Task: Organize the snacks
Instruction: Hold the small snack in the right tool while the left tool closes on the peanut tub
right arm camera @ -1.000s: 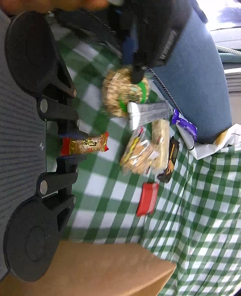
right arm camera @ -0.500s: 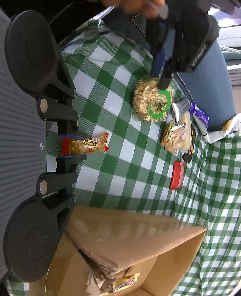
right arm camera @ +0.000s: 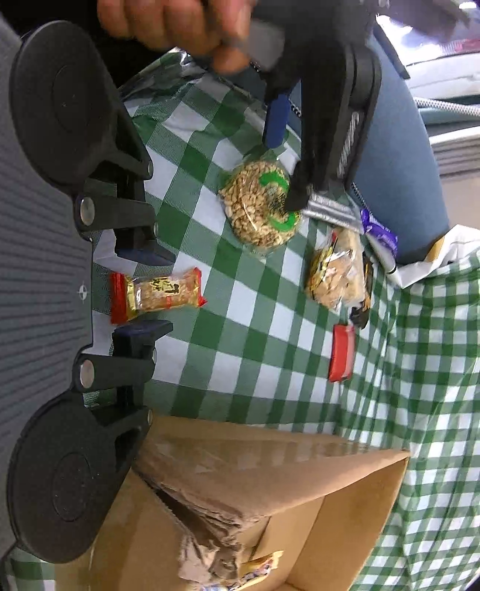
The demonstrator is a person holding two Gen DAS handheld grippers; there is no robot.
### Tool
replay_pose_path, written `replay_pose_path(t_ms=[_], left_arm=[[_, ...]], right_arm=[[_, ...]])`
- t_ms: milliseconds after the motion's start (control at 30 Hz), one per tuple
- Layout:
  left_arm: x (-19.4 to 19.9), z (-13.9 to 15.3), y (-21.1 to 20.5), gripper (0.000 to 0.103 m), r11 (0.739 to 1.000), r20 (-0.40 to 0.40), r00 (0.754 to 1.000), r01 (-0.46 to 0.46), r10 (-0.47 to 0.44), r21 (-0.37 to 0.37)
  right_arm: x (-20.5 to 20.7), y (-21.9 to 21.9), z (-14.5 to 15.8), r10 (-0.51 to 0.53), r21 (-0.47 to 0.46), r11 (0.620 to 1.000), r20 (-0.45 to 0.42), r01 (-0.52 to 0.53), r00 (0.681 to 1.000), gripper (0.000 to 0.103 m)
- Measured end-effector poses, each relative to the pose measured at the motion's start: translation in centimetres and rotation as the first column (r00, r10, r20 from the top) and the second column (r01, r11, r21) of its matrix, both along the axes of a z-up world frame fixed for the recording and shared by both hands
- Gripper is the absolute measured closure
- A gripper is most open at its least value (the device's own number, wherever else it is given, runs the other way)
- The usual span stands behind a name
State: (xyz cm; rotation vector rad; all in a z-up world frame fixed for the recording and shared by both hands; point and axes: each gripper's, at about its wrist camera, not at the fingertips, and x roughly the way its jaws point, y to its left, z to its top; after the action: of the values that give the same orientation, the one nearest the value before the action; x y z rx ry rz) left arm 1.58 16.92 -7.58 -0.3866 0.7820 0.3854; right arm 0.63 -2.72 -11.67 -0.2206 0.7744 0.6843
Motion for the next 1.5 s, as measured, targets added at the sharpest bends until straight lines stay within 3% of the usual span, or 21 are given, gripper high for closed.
replay_pose_path(t_ms=[167,300,467,867,967,1500], left_arm=[[1.5,-1.0,-1.3,0.002,0.993,-0.061,0.996,0.064,-0.058,0.098],[2.1,-1.9,-2.0,0.000,0.984,-0.099,0.990,0.117,-0.104,0.133],[2.4,-2.8,-1.5,0.000,0.992,-0.105,0.990,0.106,-0.099,0.071],[2.1,-2.1,-1.4,0.001,0.996,-0.067,0.994,0.085,-0.082,0.039],[2.2,-2.3,-1.5,0.001,0.995,-0.076,0.993,0.094,-0.091,0.034],[2.4,-2.8,-2.1,0.004,0.991,-0.101,0.988,0.122,-0.116,0.055]], right_arm=[[0.3,0.0,-0.3,0.001,0.002,1.000,-0.012,-0.001,1.000,0.069],[0.7,0.2,-0.6,-0.004,0.003,1.000,-0.026,0.004,1.000,0.069],[0.9,0.4,-1.3,-0.010,-0.011,1.000,-0.038,0.010,0.999,0.069],[0.7,0.1,-1.3,-0.020,-0.016,1.000,-0.016,0.019,1.000,0.071],[0.7,0.1,-1.3,-0.018,-0.019,1.000,-0.012,0.018,1.000,0.078],[-0.2,0.4,-1.1,0.007,-0.052,0.999,0.047,-0.005,0.999,0.082]])
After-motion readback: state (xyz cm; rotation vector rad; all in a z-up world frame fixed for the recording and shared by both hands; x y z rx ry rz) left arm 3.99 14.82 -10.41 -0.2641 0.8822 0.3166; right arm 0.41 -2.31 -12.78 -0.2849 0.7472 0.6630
